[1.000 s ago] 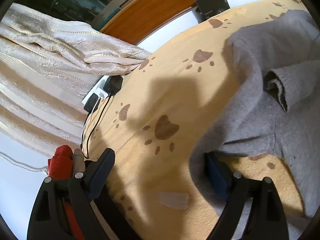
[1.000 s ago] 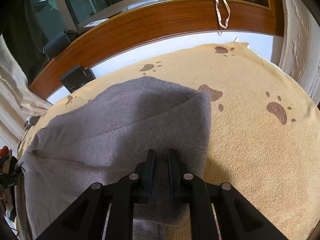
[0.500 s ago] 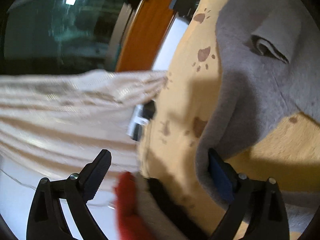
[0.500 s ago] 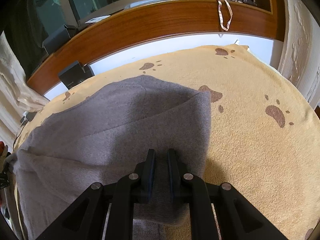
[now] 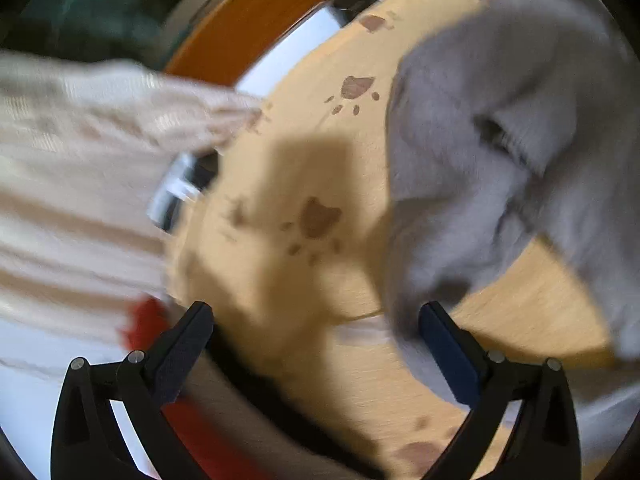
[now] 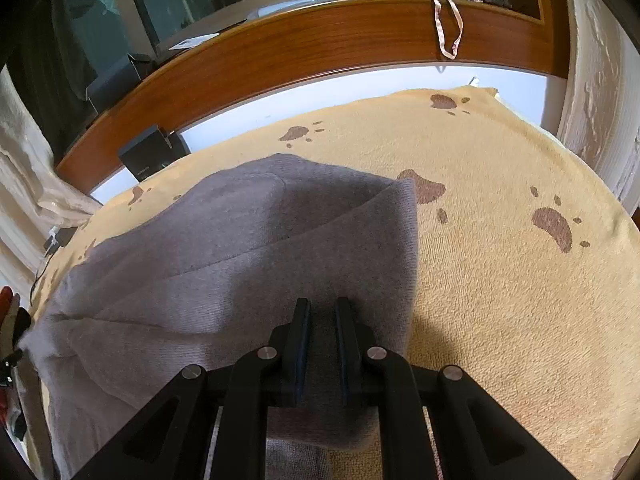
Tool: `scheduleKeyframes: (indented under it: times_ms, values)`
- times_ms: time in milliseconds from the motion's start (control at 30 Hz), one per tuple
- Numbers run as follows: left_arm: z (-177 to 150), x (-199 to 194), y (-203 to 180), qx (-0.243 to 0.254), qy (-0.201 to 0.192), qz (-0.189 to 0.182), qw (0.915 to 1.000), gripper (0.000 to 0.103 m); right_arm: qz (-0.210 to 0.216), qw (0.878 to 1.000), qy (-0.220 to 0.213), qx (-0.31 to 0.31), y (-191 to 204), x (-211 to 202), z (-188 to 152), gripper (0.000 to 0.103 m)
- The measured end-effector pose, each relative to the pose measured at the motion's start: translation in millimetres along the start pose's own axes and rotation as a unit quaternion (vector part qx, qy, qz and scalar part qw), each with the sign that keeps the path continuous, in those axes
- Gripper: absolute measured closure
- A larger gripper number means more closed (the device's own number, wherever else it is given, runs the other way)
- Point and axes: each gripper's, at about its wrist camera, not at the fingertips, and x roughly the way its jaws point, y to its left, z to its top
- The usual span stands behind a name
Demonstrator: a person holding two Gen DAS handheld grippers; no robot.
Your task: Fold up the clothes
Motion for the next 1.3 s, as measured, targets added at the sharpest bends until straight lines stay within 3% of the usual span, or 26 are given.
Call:
scheduleKeyframes:
  times_ms: [67, 167, 267, 367, 467, 600, 700, 800, 1000, 1133, 1300]
  values:
    - [-2.2, 2.8, 14.9, -0.06, 0.006, -0.038, 0.9974, 0.0, 0.002, 1.0, 0.0, 0.002, -0.2, 0.2, 0.4, 0.09]
    - [-12.8, -8.1, 26.8, -0.129, -0.01, -0.094, 0.9871, 0.0, 0.007, 1.0, 0.0, 0.006, -2.2, 0.0, 1.3, 0.09]
    - [-27.7, -30.0, 10.7, -0.134, -0.031, -0.113, 0.9841, 0.0, 0.008, 1.0, 0.0, 0.007, -2.5, 0.6, 2.2, 0.09]
    - [-50.4, -59.8, -24.9, -0.109, -0.054, -0.155, 0.9804, 0.0, 0.006, 1.0, 0.0, 0.005, -1.8, 0.5, 2.1, 0.09]
    - [-73.3, -87.6, -64.2, -0.035, -0.083, -0.165, 0.9822, 0.0, 0.008, 1.0, 0.0, 0.007, -2.4, 0.3, 2.0, 0.09]
    - [-103.2, -121.9, -113.3, 0.078, -0.127, -0.161, 0.9757, 0.0, 0.01, 1.0, 0.0, 0.009, -3.1, 0.0, 1.8, 0.09]
    - [-121.5, -135.2, -140.0, 0.176, -0.154, -0.153, 0.9603, 0.0, 0.011, 1.0, -0.001, 0.011, -3.7, -0.2, 1.7, 0.09]
    - [-126.4, -136.6, -156.0, 0.22, -0.154, -0.176, 0.9469, 0.0, 0.012, 1.0, -0.001, 0.013, -4.3, -0.4, 1.6, 0.09]
    - [-125.1, -127.1, -181.3, 0.246, -0.14, -0.216, 0.9347, 0.0, 0.016, 1.0, -0.001, 0.016, -6.1, -0.1, 1.5, 0.09]
    - [-125.8, -112.4, -192.4, 0.247, -0.105, -0.236, 0.934, 0.0, 0.015, 1.0, -0.001, 0.015, -6.3, 0.3, 1.7, 0.09]
    - [-117.3, -95.0, -186.6, 0.17, -0.059, -0.307, 0.9345, 0.003, 0.013, 1.0, -0.001, 0.013, -6.1, 0.8, 1.8, 0.09]
